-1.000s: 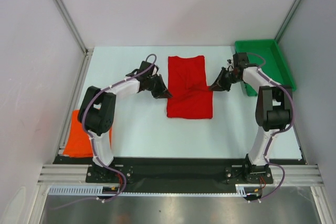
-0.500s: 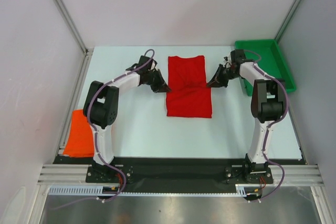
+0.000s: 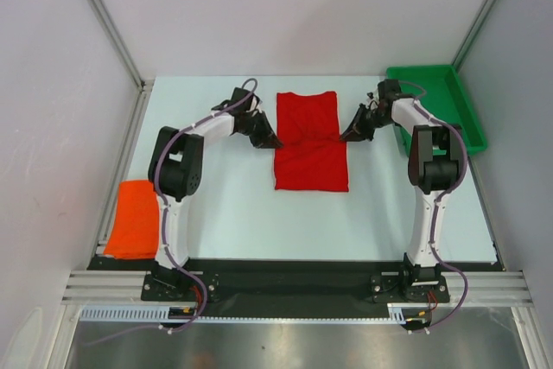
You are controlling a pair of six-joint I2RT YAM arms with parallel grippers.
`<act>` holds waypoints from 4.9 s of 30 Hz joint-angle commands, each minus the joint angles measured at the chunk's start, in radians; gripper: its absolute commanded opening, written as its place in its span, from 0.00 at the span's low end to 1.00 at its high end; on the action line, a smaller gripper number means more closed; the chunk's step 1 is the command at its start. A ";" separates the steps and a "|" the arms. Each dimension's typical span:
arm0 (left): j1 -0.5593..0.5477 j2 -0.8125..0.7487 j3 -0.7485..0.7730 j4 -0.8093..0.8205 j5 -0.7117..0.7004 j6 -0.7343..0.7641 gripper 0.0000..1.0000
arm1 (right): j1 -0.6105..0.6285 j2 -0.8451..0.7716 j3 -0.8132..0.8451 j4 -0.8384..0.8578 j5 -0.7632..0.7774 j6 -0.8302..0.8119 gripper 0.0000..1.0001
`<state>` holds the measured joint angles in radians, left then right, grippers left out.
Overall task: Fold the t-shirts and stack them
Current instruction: Fold the tshirt
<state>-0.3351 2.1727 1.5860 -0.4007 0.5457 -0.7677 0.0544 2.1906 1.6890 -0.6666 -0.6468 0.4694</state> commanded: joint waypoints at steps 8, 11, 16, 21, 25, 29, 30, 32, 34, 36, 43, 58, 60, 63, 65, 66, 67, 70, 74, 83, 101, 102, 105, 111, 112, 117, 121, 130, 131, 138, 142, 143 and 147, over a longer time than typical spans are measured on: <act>0.010 -0.166 0.085 -0.117 -0.282 0.219 0.40 | -0.048 0.055 0.259 -0.132 0.133 -0.138 0.48; -0.019 -0.263 -0.007 -0.086 -0.236 0.223 0.40 | -0.015 -0.082 0.171 -0.156 0.197 -0.166 0.55; -0.107 -0.298 -0.165 0.077 -0.080 0.180 0.34 | 0.128 -0.294 -0.101 -0.001 0.346 -0.132 0.54; -0.154 -0.191 -0.187 0.195 -0.015 0.093 0.28 | 0.232 -0.335 -0.298 0.234 0.429 -0.034 0.22; -0.153 -0.077 -0.095 0.211 -0.020 0.097 0.28 | 0.255 -0.266 -0.288 0.311 0.440 -0.025 0.10; -0.124 0.031 0.021 0.211 -0.030 0.085 0.27 | 0.251 -0.163 -0.200 0.312 0.420 -0.018 0.06; -0.111 0.070 0.046 0.209 -0.029 0.078 0.27 | 0.252 -0.138 -0.172 0.308 0.423 -0.028 0.06; -0.073 0.105 0.130 0.203 -0.027 0.064 0.28 | 0.248 -0.079 -0.077 0.294 0.426 -0.037 0.06; -0.045 0.166 0.243 0.160 -0.027 0.056 0.28 | 0.237 0.001 0.057 0.262 0.427 -0.046 0.06; -0.009 0.228 0.316 0.108 -0.014 0.048 0.29 | 0.217 0.055 0.165 0.182 0.431 -0.051 0.06; 0.034 0.207 0.465 -0.050 -0.029 0.120 0.32 | 0.150 0.170 0.523 -0.098 0.382 -0.086 0.13; -0.033 -0.332 -0.351 0.124 0.056 0.236 0.55 | 0.068 -0.457 -0.460 0.149 0.102 -0.115 0.70; -0.038 -0.347 -0.406 0.163 0.068 0.211 0.55 | 0.068 -0.482 -0.520 0.170 0.093 -0.114 0.70; -0.041 -0.350 -0.469 0.180 0.065 0.212 0.52 | 0.067 -0.509 -0.592 0.190 0.099 -0.135 0.70; -0.042 -0.335 -0.483 0.183 0.056 0.220 0.50 | 0.064 -0.514 -0.626 0.191 0.114 -0.152 0.66; -0.042 -0.317 -0.477 0.183 0.066 0.223 0.48 | 0.058 -0.514 -0.643 0.197 0.121 -0.155 0.63; -0.044 -0.304 -0.475 0.183 0.074 0.226 0.48 | 0.058 -0.512 -0.643 0.199 0.122 -0.153 0.61; -0.044 -0.278 -0.463 0.184 0.086 0.225 0.48 | 0.051 -0.503 -0.658 0.208 0.118 -0.147 0.58; -0.044 -0.252 -0.465 0.183 0.097 0.225 0.45 | 0.051 -0.457 -0.660 0.217 0.088 -0.144 0.46; -0.042 -0.235 -0.480 0.175 0.120 0.220 0.41 | 0.053 -0.428 -0.687 0.246 0.053 -0.124 0.41; -0.044 -0.171 -0.486 0.074 0.115 0.263 0.00 | 0.071 -0.407 -0.703 0.167 0.154 -0.115 0.00; -0.045 -0.180 -0.509 0.074 0.118 0.265 0.00 | 0.073 -0.416 -0.703 0.136 0.173 -0.123 0.00; -0.057 -0.215 -0.547 0.074 0.131 0.268 0.00 | 0.071 -0.448 -0.713 0.079 0.193 -0.135 0.00; -0.097 -0.301 -0.661 0.077 0.112 0.277 0.00 | 0.071 -0.540 -0.784 0.012 0.223 -0.137 0.00; -0.100 -0.326 -0.682 0.079 0.106 0.277 0.00 | 0.071 -0.563 -0.792 0.009 0.228 -0.138 0.00; -0.120 -0.385 -0.747 0.091 0.089 0.262 0.00 | 0.062 -0.601 -0.822 -0.030 0.240 -0.170 0.00; -0.122 -0.451 -0.799 0.105 0.059 0.237 0.07 | 0.061 -0.621 -0.822 -0.034 0.245 -0.164 0.01; -0.134 -0.744 -0.937 0.180 -0.010 0.036 0.54 | 0.053 -0.768 -0.830 -0.087 0.271 -0.062 0.49; -0.136 -0.773 -0.954 0.190 -0.029 -0.031 0.54 | 0.053 -0.785 -0.845 -0.074 0.257 -0.045 0.52; -0.195 -0.971 -1.216 0.492 -0.134 -0.526 0.59 | 0.053 -0.960 -1.051 0.181 0.174 0.276 0.72; -0.235 -0.969 -1.238 0.536 -0.220 -0.660 0.62 | 0.084 -1.028 -1.144 0.301 0.196 0.412 0.72; -0.246 -0.953 -1.238 0.536 -0.248 -0.673 0.62 | 0.087 -1.032 -1.178 0.326 0.202 0.452 0.72; -0.275 -0.952 -1.265 0.556 -0.314 -0.787 0.61 | 0.111 -1.072 -1.285 0.413 0.239 0.617 0.68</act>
<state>-0.5873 1.2217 0.3408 0.0723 0.3260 -1.3918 0.1444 1.1660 0.4683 -0.3805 -0.4377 0.8909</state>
